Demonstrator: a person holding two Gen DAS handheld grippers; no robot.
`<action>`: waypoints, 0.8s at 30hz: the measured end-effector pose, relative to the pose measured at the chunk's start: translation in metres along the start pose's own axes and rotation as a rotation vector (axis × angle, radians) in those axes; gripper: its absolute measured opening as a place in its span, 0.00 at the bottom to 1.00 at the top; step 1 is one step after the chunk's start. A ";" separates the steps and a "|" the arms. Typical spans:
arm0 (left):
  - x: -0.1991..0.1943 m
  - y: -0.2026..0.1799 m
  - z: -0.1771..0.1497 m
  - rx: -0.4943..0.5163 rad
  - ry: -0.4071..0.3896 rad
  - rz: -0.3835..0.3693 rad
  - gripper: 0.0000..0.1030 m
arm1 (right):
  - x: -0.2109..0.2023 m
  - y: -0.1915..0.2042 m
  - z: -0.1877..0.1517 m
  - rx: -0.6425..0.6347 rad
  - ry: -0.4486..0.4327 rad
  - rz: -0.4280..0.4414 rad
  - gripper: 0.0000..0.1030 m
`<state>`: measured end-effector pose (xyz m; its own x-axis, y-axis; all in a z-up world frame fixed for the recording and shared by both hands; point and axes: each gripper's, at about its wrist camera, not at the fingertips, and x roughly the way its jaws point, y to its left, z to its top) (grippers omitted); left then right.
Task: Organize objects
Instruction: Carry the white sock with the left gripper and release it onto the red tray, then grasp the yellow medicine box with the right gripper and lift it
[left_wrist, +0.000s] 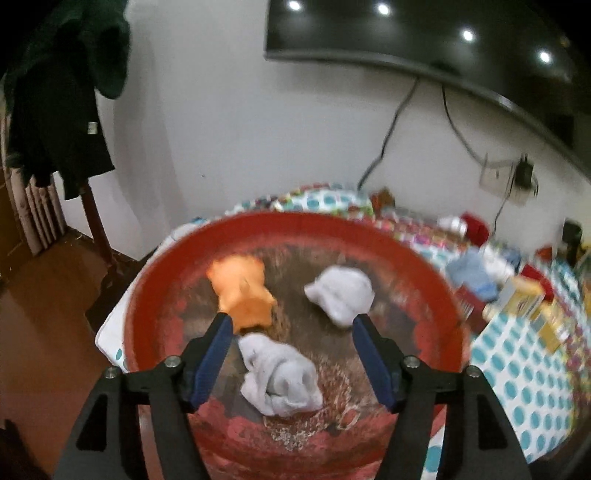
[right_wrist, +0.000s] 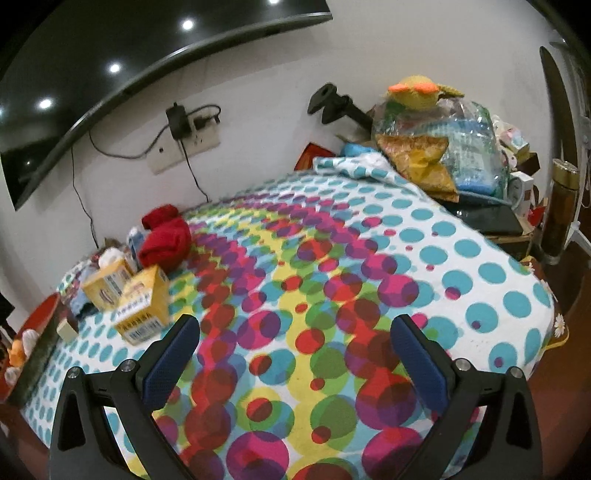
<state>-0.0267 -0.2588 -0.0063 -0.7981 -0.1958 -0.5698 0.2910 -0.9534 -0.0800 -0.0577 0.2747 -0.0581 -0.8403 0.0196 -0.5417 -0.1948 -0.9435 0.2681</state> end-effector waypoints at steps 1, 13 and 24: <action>-0.007 0.002 0.001 -0.026 -0.018 0.001 0.67 | 0.000 0.002 0.001 -0.007 0.005 0.004 1.00; -0.044 -0.047 -0.044 -0.067 -0.006 -0.269 0.67 | 0.042 0.125 0.020 -0.358 0.191 0.112 1.00; -0.044 -0.054 -0.049 -0.106 0.047 -0.361 0.67 | 0.109 0.172 0.020 -0.367 0.389 0.172 0.79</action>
<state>0.0185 -0.1875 -0.0166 -0.8351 0.1615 -0.5259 0.0505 -0.9294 -0.3657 -0.1932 0.1206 -0.0551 -0.5825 -0.2030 -0.7871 0.1763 -0.9768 0.1214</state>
